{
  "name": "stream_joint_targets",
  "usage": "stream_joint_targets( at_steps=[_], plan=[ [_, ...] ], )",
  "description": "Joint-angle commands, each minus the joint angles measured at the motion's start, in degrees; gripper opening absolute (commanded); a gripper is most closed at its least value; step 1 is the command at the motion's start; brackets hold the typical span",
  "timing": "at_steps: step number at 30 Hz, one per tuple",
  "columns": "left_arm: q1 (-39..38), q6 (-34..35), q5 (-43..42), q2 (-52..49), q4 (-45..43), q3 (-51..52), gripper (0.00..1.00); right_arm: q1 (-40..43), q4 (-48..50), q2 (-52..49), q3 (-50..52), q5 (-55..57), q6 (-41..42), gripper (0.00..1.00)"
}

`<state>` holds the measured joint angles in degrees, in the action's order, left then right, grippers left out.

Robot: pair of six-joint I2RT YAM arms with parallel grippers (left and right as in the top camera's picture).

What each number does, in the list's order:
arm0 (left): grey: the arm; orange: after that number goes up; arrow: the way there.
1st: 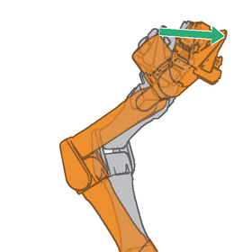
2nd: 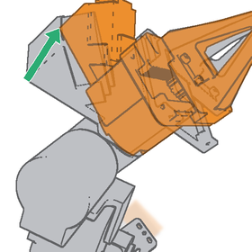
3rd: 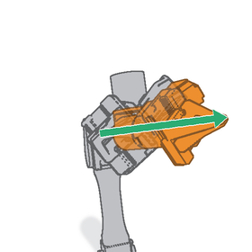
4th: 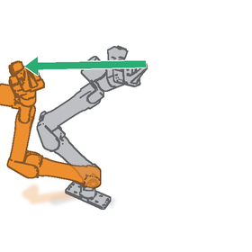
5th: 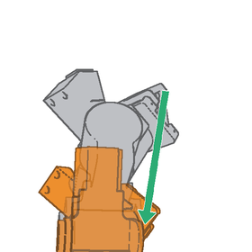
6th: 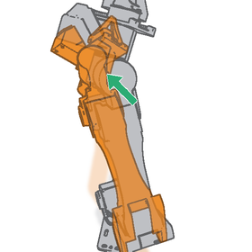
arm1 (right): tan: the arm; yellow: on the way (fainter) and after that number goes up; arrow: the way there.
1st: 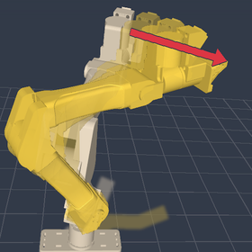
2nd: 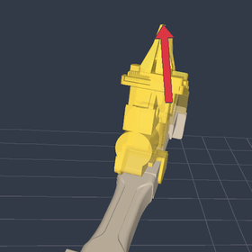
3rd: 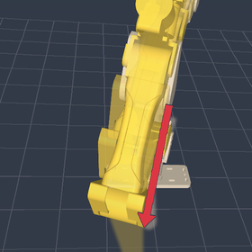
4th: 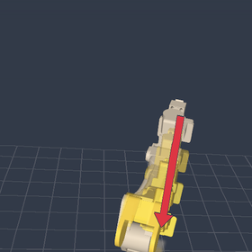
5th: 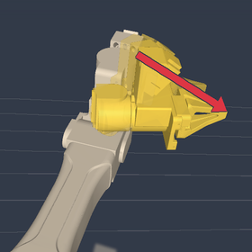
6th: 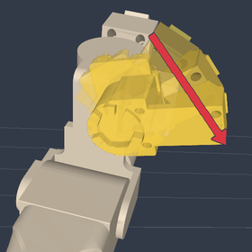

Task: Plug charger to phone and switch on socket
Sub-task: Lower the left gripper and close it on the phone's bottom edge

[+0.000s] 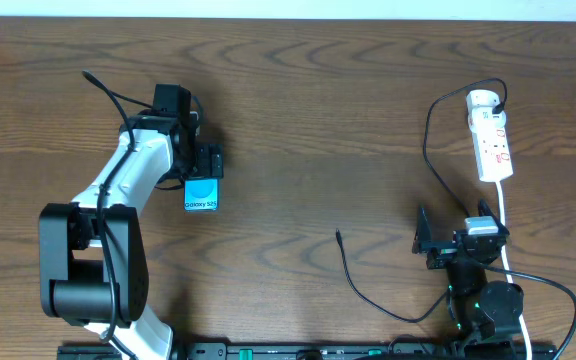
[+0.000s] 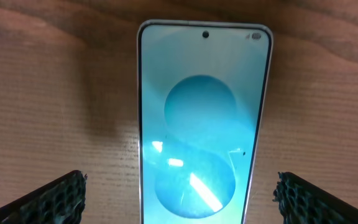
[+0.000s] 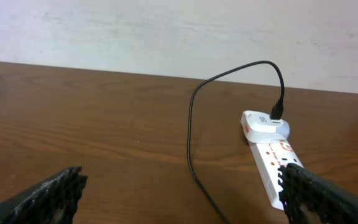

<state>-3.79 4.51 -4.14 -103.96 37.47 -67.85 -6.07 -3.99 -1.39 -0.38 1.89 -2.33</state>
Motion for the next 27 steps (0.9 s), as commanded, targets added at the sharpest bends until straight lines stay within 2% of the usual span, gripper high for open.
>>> stream_joint_targets(
  at_steps=[1, 19, 27],
  plan=[
    [0.1, 0.2, 0.3, -1.0, -0.4, 0.4, 0.98, 0.1, -0.2, 0.3, 0.1, -0.1, 0.1, 0.99],
    [-0.1, 0.1, 0.1, -5.0, -2.3, 0.5, 0.98, 0.1, -0.2, 0.3, 0.1, -0.1, 0.1, 0.99],
    [-3.8, 0.0, 0.3, -5.0, -4.2, 0.5, 0.98, 0.1, -0.2, 0.3, 0.1, -0.1, 0.1, 0.99]
  ],
)
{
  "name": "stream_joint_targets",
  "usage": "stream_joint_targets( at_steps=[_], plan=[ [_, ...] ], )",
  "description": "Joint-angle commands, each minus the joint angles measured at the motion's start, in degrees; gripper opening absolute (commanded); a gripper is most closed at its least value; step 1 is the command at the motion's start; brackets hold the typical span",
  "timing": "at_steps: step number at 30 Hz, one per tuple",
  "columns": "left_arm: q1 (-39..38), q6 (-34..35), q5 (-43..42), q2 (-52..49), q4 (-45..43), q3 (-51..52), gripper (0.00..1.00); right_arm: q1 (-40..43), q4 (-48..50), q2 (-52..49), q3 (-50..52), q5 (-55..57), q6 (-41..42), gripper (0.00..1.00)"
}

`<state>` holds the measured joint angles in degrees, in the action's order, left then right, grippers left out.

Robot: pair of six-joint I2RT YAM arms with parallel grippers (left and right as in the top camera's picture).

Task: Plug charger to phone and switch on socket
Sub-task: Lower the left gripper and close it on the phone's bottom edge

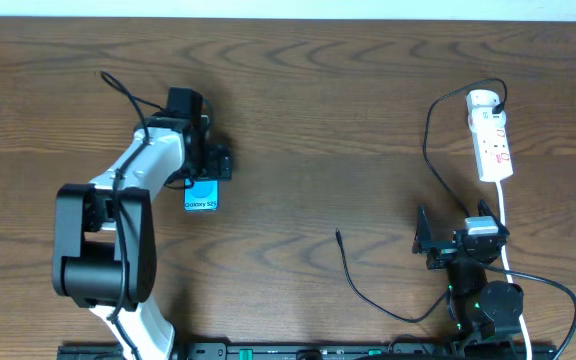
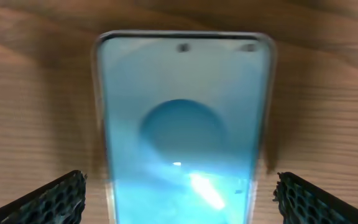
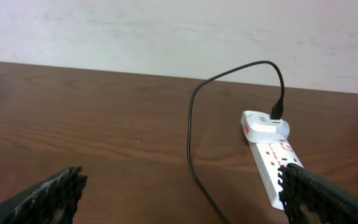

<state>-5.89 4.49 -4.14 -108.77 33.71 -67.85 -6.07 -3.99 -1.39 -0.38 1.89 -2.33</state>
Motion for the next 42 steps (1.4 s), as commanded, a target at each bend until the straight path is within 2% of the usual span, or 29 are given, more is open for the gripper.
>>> stream_joint_targets(
  at_steps=[1, 16, 42],
  plan=[
    [-2.3, 0.1, 0.6, -0.2, -0.5, 0.5, 0.98, 0.1, -0.2, 0.3, 0.1, -0.1, 0.1, 0.99],
    [-2.4, 0.6, 5.3, -0.2, 0.7, 0.5, 0.98, 0.1, -0.2, 0.3, 0.1, -0.1, 0.1, 0.99],
    [-2.4, 0.5, 5.2, -2.6, -0.2, 0.5, 0.98, 0.1, -0.2, 0.3, 0.1, -0.1, 0.1, 0.99]
  ],
)
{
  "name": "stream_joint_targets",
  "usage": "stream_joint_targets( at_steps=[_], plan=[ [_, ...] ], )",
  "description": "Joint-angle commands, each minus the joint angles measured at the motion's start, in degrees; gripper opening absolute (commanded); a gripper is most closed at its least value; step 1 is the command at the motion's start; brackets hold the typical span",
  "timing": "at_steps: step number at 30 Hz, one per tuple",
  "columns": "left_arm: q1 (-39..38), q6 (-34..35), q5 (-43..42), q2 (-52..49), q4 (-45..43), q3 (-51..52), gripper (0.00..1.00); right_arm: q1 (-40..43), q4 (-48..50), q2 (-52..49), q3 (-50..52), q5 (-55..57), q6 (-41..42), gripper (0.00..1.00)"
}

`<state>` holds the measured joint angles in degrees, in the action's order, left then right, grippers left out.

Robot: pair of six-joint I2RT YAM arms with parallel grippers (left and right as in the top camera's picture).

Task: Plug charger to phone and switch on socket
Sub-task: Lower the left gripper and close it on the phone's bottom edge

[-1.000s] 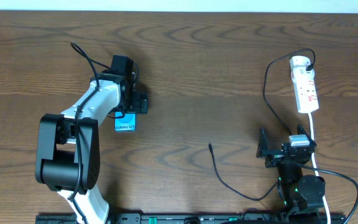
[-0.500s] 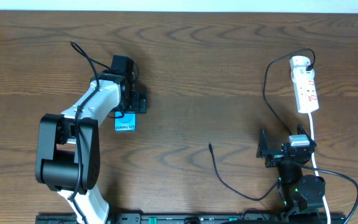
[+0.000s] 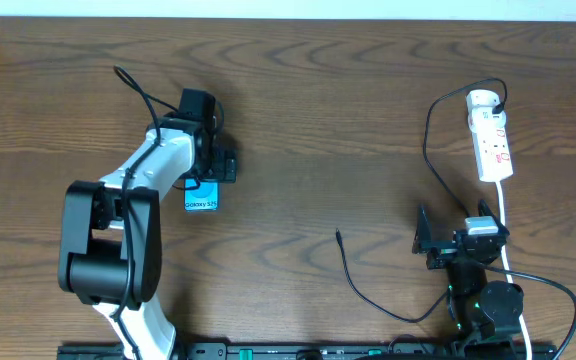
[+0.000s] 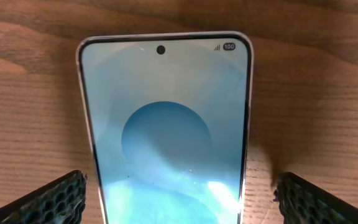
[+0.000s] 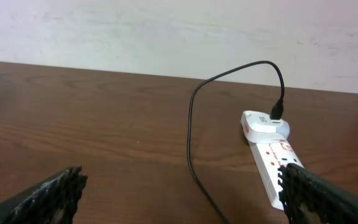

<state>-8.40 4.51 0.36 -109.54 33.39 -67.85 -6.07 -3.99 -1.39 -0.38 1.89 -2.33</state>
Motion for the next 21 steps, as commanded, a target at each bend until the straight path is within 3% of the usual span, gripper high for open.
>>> stream_joint_targets(
  at_steps=[1, 21],
  plan=[
    [0.1, 0.5, 0.7, -2.1, 0.2, 0.5, 0.98, 0.1, -0.2, 0.3, 0.1, -0.1, 0.1, 0.99],
    [0.3, 0.5, 0.7, -2.6, -0.8, 0.5, 0.98, 0.1, -0.2, 0.3, 0.1, -0.1, 0.1, 0.99]
  ],
)
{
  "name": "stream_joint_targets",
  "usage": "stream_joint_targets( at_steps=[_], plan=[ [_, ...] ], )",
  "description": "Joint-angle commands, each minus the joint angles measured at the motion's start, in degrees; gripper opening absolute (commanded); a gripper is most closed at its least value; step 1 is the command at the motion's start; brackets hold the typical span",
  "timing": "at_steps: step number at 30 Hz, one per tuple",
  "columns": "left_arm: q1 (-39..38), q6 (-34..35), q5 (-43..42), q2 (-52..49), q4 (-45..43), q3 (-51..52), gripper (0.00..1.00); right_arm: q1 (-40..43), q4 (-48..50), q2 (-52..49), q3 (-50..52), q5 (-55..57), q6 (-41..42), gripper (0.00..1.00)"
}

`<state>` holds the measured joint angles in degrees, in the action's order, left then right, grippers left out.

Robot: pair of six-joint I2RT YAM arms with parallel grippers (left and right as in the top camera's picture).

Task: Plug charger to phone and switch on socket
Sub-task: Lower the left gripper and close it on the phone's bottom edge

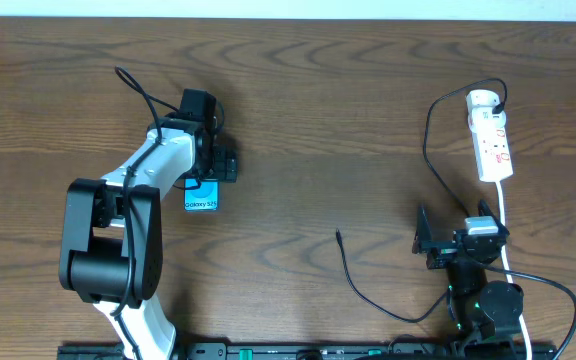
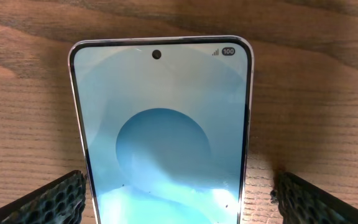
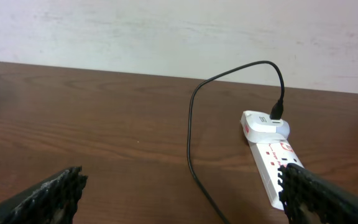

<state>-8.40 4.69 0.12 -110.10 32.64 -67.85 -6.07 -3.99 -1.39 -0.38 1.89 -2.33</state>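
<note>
The phone [image 1: 201, 196] lies flat on the table with its blue screen lit; the left wrist view shows its top end [image 2: 160, 124] between my fingers. My left gripper [image 1: 202, 172] stands open over the phone's far end, its pads [image 2: 48, 198] on either side and apart from the edges. The black charger cable [image 1: 353, 272] lies loose, its free plug [image 1: 338, 235] at mid-table. The white power strip [image 1: 492, 135] lies at the far right with the adapter [image 3: 265, 122] plugged in. My right gripper [image 1: 465, 240] stays open near the front edge, holding nothing.
The cable [image 3: 194, 155] runs from the adapter in a loop down the right side of the wooden table [image 1: 318, 110]. The strip's white lead [image 1: 505, 235] passes beside the right arm's base. A pale wall [image 3: 166, 31] stands behind the table.
The left wrist view has shifted slightly, so the phone sits a little more to the left and lower between the fingers. The right arm, cable and power strip are unchanged.
My left gripper was open over the phone's upper end, the arm reaching from the left. Then the arm swung further toward the table's middle, the gripper staying over the phone. The phone has kept its place. The right arm stayed still throughout.
</note>
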Motion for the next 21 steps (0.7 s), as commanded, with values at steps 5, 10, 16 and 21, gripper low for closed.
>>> stream_joint_targets(
  at_steps=[5, 10, 16, 21],
  plan=[
    [1.3, 0.3, 0.3, -2.0, 0.1, 0.5, 0.98, 0.1, -0.2, 0.3, 0.1, -0.1, 0.1, 0.99],
    [2.3, 0.3, -0.3, -2.0, 0.3, 0.5, 0.98, 0.1, -0.2, 0.3, 0.1, -0.1, 0.1, 0.99],
    [2.5, -0.1, -2.7, -2.0, 0.2, 0.5, 0.98, 0.1, -0.2, 0.3, 0.1, -0.1, 0.1, 0.99],
    [2.5, -0.1, -2.7, -2.0, 0.2, 0.5, 0.98, 0.1, -0.2, 0.3, 0.1, -0.1, 0.1, 0.99]
  ],
)
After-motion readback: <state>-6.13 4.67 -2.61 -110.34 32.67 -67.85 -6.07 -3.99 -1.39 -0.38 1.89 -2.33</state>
